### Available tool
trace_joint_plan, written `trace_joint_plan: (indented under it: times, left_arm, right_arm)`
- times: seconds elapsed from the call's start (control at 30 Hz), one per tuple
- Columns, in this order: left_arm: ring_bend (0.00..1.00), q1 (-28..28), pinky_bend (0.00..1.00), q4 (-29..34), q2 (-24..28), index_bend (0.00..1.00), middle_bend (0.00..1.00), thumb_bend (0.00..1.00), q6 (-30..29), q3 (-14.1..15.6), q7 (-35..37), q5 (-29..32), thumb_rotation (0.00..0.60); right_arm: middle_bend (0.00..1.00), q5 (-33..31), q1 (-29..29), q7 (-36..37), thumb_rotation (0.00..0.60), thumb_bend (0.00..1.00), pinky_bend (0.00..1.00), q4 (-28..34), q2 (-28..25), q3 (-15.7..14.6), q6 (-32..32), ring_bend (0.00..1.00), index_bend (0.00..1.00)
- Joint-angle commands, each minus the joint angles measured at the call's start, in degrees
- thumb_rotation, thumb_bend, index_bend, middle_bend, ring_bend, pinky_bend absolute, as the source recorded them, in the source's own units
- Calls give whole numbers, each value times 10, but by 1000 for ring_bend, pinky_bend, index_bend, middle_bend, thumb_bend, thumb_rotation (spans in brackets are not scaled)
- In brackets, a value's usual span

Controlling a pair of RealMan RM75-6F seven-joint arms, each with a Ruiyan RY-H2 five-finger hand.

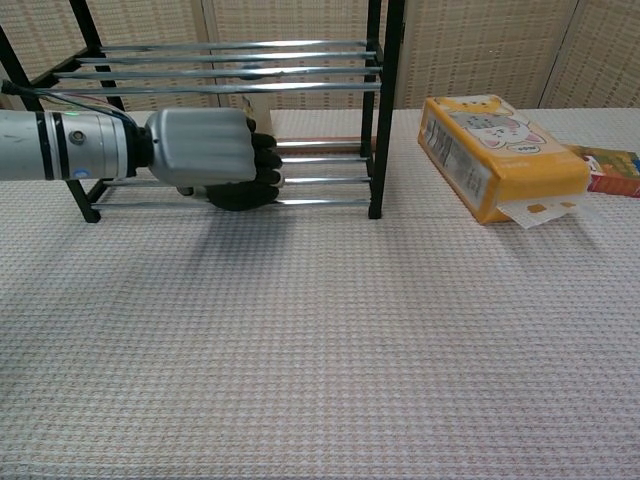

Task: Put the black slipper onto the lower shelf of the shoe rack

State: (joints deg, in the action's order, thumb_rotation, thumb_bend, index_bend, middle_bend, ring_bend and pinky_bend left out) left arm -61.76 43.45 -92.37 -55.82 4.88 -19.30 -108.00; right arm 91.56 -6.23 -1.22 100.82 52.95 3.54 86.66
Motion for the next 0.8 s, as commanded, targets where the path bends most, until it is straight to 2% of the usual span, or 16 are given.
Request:
trace_joint_plan:
  times: [0.03, 0.23, 0.43, 0.67, 0.8]
  left_arm:
    - [218, 4, 485, 0, 0, 367, 242, 228, 2, -1, -7, 7, 600]
    - [146, 20, 469, 39, 12, 196, 161, 228, 32, -17, -72, 48, 600]
    - [38, 38, 390, 110, 39, 66, 33, 228, 62, -33, -148, 90, 600]
    - [12, 60, 372, 166, 62, 42, 0, 229, 52, -41, -192, 115, 600]
    - [9, 66, 368, 191, 68, 72, 0, 228, 49, -40, -213, 118, 600]
  right_arm:
    - [203, 0, 0, 1, 600, 215, 93, -1, 0, 0, 0, 152, 0]
    - [205, 3, -1, 2, 600, 215, 93, -1, 0, 1, 0, 152, 0]
    - [230, 5, 1, 2, 600, 216, 93, 0, 0, 1, 3, 152, 0]
    - [231, 9, 3, 0, 600, 216, 93, 3, -2, 0, 8, 152, 0]
    - [231, 11, 3, -1, 600, 216, 93, 4, -2, 0, 9, 152, 0]
